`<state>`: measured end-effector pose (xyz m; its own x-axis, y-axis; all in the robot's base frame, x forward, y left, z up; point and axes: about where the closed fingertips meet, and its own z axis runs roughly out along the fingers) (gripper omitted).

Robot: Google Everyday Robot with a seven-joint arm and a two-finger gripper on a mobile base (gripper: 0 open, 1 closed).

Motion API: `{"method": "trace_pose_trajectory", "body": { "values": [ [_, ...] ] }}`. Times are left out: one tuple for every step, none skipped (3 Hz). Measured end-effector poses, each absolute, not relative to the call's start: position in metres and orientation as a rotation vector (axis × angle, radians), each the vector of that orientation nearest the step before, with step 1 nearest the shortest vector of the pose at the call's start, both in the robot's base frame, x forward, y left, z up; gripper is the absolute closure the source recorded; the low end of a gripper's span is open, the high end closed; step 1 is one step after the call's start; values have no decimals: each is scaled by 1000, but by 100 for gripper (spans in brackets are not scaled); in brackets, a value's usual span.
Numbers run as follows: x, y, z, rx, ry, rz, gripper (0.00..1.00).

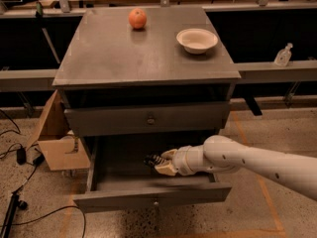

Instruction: Place rxbar chocolate into middle drawer

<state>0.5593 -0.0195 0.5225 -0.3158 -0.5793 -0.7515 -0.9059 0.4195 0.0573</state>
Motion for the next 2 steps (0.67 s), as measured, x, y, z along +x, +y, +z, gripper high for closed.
{"method": "trace_pose_trajectory", "body": {
  "values": [
    [567, -15, 483, -1266, 2036, 595, 82],
    [577, -9, 449, -1295, 2051, 551, 58]
  ]
}}
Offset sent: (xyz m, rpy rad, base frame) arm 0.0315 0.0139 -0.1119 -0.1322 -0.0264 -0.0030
